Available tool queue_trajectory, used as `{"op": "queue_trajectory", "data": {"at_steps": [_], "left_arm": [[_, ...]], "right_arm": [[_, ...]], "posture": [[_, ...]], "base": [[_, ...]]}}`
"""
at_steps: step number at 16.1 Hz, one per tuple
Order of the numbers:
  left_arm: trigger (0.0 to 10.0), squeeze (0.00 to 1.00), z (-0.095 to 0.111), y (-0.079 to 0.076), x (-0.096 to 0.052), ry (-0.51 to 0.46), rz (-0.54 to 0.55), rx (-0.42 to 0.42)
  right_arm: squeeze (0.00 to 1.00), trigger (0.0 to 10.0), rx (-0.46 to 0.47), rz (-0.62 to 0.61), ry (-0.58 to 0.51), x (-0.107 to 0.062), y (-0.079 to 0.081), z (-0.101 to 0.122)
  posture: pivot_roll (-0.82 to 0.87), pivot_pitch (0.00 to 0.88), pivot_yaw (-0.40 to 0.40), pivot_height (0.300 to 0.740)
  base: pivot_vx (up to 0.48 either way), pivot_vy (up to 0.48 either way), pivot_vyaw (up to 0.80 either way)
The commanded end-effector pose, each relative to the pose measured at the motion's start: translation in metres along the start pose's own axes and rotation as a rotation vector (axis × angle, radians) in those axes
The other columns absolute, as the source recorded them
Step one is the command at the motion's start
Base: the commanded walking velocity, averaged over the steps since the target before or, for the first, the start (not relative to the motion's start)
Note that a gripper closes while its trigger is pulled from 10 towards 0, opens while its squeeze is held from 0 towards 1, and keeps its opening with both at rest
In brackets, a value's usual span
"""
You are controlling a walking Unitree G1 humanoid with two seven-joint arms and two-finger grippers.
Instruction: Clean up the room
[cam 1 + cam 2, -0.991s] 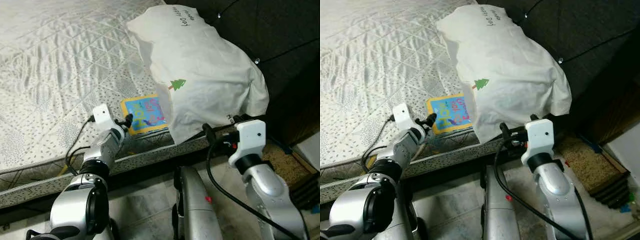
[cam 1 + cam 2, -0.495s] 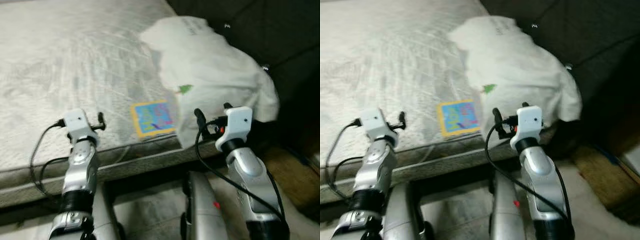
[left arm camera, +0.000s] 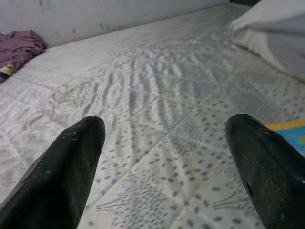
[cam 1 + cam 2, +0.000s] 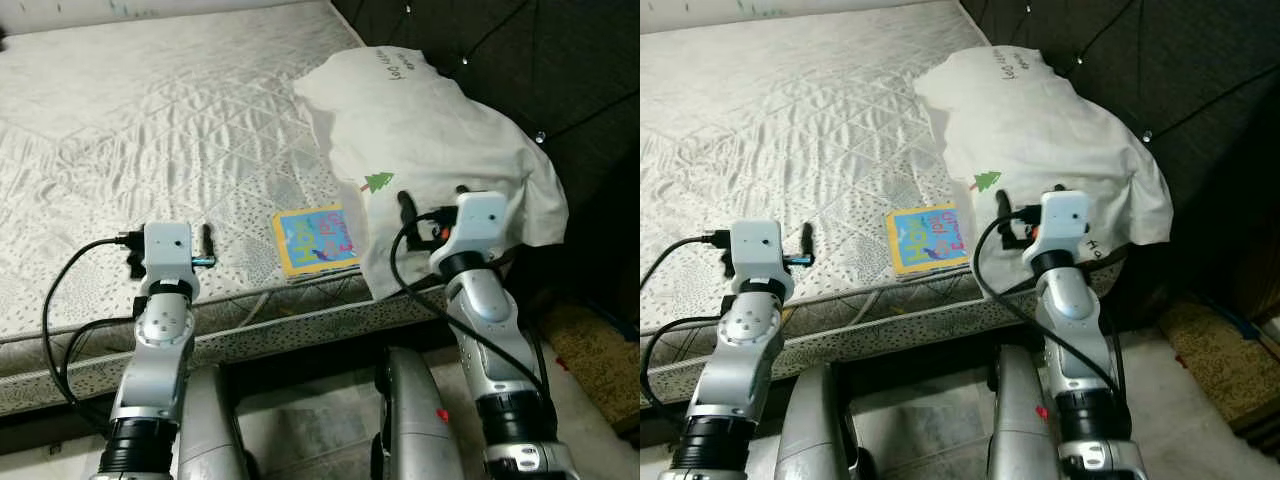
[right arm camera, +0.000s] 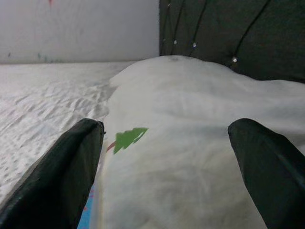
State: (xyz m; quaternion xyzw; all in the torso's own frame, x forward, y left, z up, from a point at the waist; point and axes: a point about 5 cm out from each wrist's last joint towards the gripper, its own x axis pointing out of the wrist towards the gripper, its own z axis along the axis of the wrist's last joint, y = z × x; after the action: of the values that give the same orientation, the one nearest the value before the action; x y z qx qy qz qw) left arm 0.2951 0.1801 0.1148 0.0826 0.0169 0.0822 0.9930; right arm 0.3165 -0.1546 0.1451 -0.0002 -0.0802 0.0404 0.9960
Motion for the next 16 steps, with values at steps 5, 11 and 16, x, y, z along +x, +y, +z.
{"op": "queue_trajectory", "data": {"at_steps": [5, 11, 16], "left_arm": [[10.0, 0.00, 0.004, -0.005, 0.000, -0.021, -0.021, -0.045], [10.0, 0.00, 0.006, -0.006, -0.006, -0.032, -0.108, -0.079], [10.0, 0.00, 0.006, -0.020, 0.002, -0.025, -0.131, -0.028]], "right_arm": [[0.00, 10.0, -0.013, -0.019, -0.033, -0.006, -0.002, -0.002], [0.00, 10.0, 0.010, 0.012, -0.027, -0.013, 0.005, -0.005], [0.00, 10.0, 0.026, 0.014, -0.022, -0.008, 0.011, -0.007]], "posture": [[-0.12, 0.000, 0.063, 0.566], [-0.10, 0.000, 0.068, 0.626], [-0.09, 0.000, 0.060, 0.691]], "base": [[0.000, 0.000, 0.00], [0.000, 0.000, 0.00], [0.000, 0.000, 0.00]]}}
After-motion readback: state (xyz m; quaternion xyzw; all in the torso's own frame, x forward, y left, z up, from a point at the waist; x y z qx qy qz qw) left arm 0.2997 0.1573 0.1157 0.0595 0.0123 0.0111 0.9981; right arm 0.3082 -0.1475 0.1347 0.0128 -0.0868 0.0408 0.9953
